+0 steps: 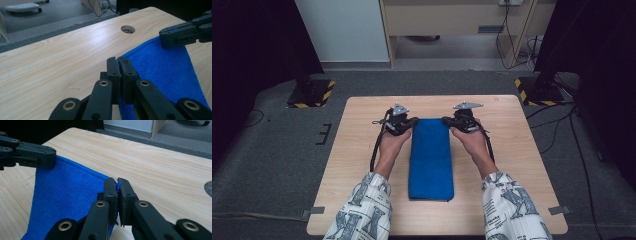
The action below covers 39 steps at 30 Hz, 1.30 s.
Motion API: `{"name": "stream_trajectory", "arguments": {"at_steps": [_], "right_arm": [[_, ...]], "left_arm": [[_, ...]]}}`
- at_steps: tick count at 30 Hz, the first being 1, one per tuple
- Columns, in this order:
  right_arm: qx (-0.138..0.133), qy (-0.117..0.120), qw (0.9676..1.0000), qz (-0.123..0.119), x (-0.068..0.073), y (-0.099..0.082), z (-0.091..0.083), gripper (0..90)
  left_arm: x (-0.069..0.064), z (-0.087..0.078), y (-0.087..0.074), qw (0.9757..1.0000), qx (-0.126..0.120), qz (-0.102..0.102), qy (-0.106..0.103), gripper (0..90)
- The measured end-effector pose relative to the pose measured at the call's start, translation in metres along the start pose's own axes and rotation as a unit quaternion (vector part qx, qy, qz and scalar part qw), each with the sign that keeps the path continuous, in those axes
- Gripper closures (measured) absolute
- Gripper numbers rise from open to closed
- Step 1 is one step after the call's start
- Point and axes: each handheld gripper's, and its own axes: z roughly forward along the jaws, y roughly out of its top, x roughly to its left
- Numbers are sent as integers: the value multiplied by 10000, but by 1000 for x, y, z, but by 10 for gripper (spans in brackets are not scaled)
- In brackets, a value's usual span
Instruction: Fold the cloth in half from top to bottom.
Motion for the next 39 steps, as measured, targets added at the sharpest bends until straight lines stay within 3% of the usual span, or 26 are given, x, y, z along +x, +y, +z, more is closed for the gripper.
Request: {"name": "stream_trajectory", "arguments": {"at_steps": [9, 21, 30, 39], "right_arm": [[-53, 31, 9999, -85, 12, -5, -11, 864], [-133, 161, 9997, -99, 18, -20, -26, 864], [-113, 297, 9994, -136, 20, -32, -32, 865], [-159, 455, 9986, -225, 27, -31, -41, 866]], "left_arm": [[-10, -20, -2, 9998, -19, 171, -55, 871], [-21, -30, -8, 9995, -44, 302, -126, 869], [-24, -34, -15, 9991, 11, 378, -212, 870], [-23, -43, -21, 9990, -13, 377, -257, 870]]}}
